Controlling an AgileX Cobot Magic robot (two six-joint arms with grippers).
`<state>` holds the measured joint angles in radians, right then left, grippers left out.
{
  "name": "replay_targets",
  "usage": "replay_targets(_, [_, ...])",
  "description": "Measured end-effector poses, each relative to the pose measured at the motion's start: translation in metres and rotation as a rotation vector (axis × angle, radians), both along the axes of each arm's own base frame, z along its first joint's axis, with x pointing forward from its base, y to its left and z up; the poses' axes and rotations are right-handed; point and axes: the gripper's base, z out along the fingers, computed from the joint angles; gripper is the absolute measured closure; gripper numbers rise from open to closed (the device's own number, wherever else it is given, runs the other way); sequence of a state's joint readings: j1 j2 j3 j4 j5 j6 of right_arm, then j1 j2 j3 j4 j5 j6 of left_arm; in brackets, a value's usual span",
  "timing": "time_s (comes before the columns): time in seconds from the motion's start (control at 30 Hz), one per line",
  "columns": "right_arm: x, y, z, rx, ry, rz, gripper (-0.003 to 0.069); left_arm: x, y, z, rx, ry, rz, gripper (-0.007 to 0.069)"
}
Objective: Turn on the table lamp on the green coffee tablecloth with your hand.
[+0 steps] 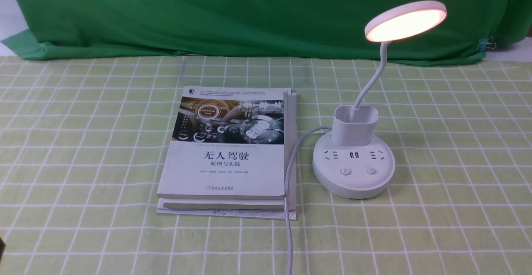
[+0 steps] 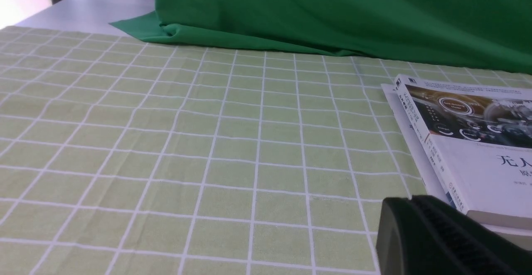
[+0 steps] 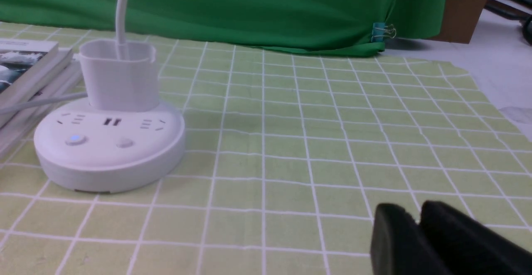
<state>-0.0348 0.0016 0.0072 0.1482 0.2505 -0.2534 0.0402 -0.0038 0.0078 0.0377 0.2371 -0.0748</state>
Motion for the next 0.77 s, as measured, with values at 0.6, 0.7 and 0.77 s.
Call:
replay_targets(0.6, [0.0, 0.0, -0.0001, 0.0, 0.001, 0.0, 0.0508, 0.0, 0.0, 0.0, 0.0, 0.0, 0.0, 0.0622])
replay_targets(0.7, [0.0, 0.0, -0.0001, 0.0, 0.001, 0.0, 0.0503, 0.0, 0.0, 0.0, 0.0, 0.0, 0.0, 0.0622])
replay_targets(0.77, [0.0, 0.0, -0.0001, 0.0, 0.001, 0.0, 0.0498, 0.0, 0.0, 0.0, 0.0, 0.0, 0.0, 0.0622])
